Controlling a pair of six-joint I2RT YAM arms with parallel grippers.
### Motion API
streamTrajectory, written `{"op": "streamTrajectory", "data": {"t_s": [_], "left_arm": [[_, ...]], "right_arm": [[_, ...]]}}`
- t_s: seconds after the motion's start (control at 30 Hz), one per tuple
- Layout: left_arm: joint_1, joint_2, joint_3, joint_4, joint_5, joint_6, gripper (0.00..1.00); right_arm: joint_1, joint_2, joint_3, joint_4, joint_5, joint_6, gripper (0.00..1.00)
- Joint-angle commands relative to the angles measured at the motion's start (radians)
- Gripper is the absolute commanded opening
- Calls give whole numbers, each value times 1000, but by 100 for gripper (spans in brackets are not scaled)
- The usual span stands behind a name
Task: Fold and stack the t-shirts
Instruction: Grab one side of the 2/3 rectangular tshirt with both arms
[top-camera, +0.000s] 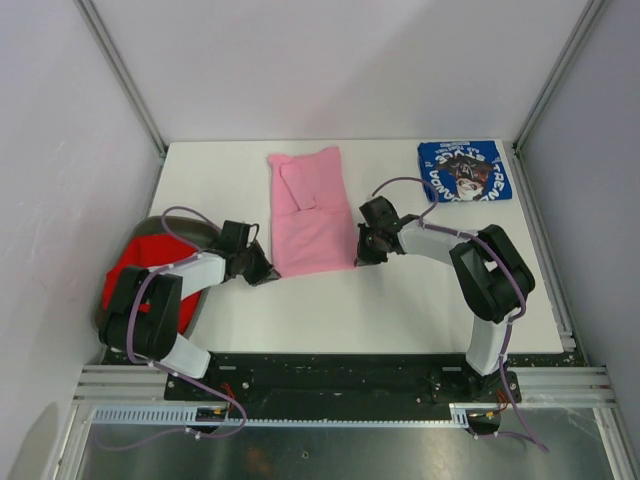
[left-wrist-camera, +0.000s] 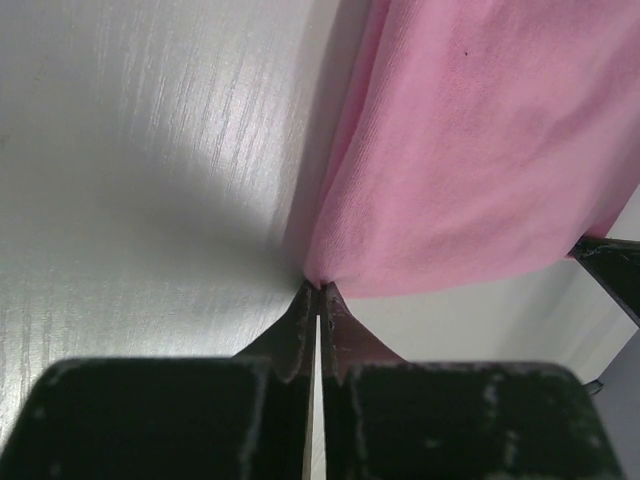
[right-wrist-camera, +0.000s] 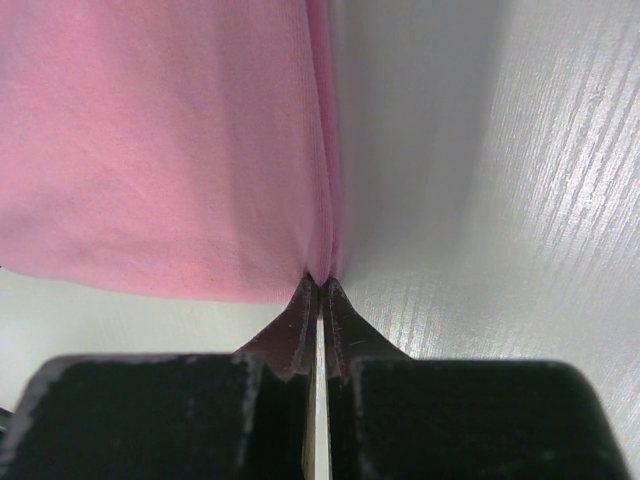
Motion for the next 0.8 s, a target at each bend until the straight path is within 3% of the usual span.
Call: {"op": "streamTrajectory", "data": {"t_s": [0.0, 0.23, 0.43, 0.77], "left_arm": [[-2, -37, -23, 7, 0, -10, 0], [-55, -230, -152, -22, 18, -24, 0], [-203, -507, -276, -95, 1, -86, 0], [-365, -942, -380, -298, -38, -197, 0]], "right_arm": [[6, -25, -46, -11, 4, -4, 0], [-8, -208, -271, 50, -55, 27, 0], [60, -455, -459, 29, -37, 87, 0], [152, -882, -562, -229, 82, 194, 0]]}}
